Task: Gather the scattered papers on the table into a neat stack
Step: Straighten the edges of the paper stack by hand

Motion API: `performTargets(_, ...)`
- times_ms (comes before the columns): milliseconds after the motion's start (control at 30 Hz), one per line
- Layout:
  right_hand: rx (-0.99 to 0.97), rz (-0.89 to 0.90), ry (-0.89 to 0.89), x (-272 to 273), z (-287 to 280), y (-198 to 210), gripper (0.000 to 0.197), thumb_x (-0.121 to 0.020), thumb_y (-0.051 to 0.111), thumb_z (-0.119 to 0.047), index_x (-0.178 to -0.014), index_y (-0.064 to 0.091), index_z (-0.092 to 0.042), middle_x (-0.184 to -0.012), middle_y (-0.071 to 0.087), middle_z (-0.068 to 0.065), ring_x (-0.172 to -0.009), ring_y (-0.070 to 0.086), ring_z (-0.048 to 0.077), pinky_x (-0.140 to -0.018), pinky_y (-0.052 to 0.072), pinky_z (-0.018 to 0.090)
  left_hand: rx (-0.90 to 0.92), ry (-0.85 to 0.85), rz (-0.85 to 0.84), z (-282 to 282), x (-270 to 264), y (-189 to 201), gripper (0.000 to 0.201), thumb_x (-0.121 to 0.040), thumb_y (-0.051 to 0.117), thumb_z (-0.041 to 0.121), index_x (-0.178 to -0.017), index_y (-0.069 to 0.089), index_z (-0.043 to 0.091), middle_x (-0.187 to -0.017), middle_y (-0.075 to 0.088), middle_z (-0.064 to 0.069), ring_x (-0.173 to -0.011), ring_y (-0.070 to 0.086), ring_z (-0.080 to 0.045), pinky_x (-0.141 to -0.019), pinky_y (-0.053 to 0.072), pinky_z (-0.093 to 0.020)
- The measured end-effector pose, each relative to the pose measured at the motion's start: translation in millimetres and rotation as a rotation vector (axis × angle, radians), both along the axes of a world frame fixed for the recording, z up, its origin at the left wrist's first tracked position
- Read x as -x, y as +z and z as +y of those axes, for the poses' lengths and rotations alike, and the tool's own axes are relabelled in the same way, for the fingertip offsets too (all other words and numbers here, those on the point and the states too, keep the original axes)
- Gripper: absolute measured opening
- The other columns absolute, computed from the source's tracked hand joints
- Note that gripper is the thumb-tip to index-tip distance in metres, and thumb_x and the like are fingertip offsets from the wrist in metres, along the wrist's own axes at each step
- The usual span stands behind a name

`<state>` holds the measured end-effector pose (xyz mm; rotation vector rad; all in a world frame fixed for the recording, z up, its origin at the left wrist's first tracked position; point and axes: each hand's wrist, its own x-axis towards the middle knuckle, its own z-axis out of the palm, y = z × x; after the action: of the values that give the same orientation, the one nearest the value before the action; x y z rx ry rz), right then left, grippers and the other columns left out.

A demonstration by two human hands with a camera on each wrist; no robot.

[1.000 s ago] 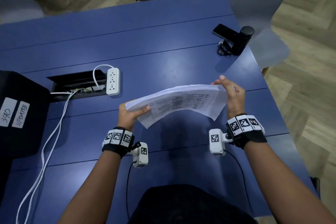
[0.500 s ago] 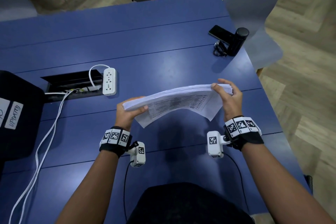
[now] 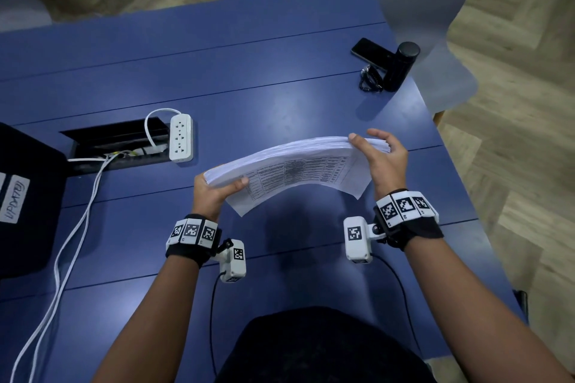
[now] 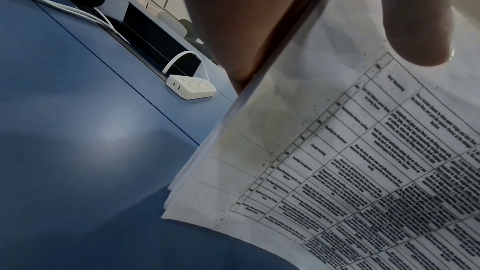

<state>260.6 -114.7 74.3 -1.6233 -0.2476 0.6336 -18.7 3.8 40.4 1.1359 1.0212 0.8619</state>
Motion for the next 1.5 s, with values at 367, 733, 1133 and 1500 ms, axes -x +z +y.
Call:
performTargets(367, 0.027, -0.024, 0.008, -4, -3, -3, 0.049, -0.059, 0.086, -0.046, -0.1, 0.069, -0.023, -0.098, 0.064, -0.005, -0.083, 0.06, 0.008, -0.075, 0.045, 0.018, 0.022, -0.015, 0.013, 3, 3, -12, 0.041, -0.05, 0.087, 0.017, -0.087, 0.071, 0.012, -0.09, 0.072, -0.006, -0.086, 0.068, -0.022, -0.075, 0.055, -0.03)
performTargets(733, 0.181, -0.231, 0.074, -5, 3, 5, 0.048, -0.053, 0.083, -0.062, -0.088, 0.069, -0.033, -0.1, 0.067, -0.002, -0.099, 0.06, 0.016, -0.083, 0.052, 0.026, 0.016, -0.019, 0.048, 4, 2, -8, 0.039, -0.051, 0.086, 0.019, -0.086, 0.07, 0.013, -0.084, 0.074, 0.002, -0.082, 0.069, -0.014, -0.07, 0.055, -0.025)
performTargets(1133, 0.256, -0.282, 0.255, -15, 6, 16, 0.035, -0.059, 0.083, -0.054, -0.075, 0.077, -0.024, -0.08, 0.073, -0.01, -0.091, 0.065, 0.011, -0.088, 0.05, 0.029, 0.026, -0.042, 0.087, 11, 3, -2, 0.041, -0.048, 0.087, 0.021, -0.085, 0.07, 0.013, -0.083, 0.074, 0.002, -0.08, 0.069, -0.014, -0.07, 0.056, -0.026)
performTargets(1500, 0.747, -1.216, 0.999, 8, 35, 73, 0.062, -0.064, 0.065, -0.075, -0.113, 0.063, -0.036, -0.1, 0.07, 0.004, -0.099, 0.062, 0.029, -0.076, 0.046, 0.034, -0.072, -0.12, 0.169, 16, -20, 37, 0.022, -0.073, 0.075, -0.007, -0.085, 0.07, 0.01, -0.077, 0.075, 0.006, -0.072, 0.07, -0.01, -0.071, 0.058, -0.026)
